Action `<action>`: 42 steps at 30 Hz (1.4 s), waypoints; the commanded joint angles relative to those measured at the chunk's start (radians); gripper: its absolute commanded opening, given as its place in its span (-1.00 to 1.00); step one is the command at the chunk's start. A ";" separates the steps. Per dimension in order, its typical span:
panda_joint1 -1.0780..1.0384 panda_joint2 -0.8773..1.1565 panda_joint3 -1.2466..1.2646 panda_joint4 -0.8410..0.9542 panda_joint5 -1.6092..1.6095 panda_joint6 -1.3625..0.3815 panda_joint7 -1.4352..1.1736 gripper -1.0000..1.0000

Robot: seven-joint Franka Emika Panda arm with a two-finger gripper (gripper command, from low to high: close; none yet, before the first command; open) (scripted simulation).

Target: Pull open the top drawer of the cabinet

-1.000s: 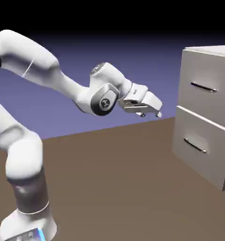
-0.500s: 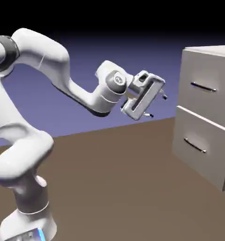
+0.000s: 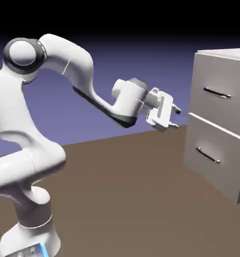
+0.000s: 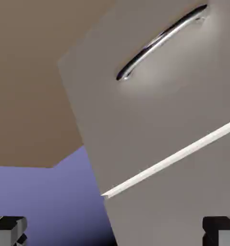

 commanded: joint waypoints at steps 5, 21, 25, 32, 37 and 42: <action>-0.176 0.020 0.181 0.076 -0.195 -0.019 -0.113 0.00; -0.739 0.083 0.761 0.318 -0.819 -0.079 -0.475 0.00; -0.880 0.098 0.906 0.379 -0.975 -0.094 -0.566 0.00; -1.126 0.126 1.160 0.485 -1.249 -0.120 -0.724 0.00; -1.270 0.142 1.307 0.547 -1.408 -0.135 -0.817 0.00; -1.317 0.040 1.326 0.692 -1.410 -0.083 -0.781 0.00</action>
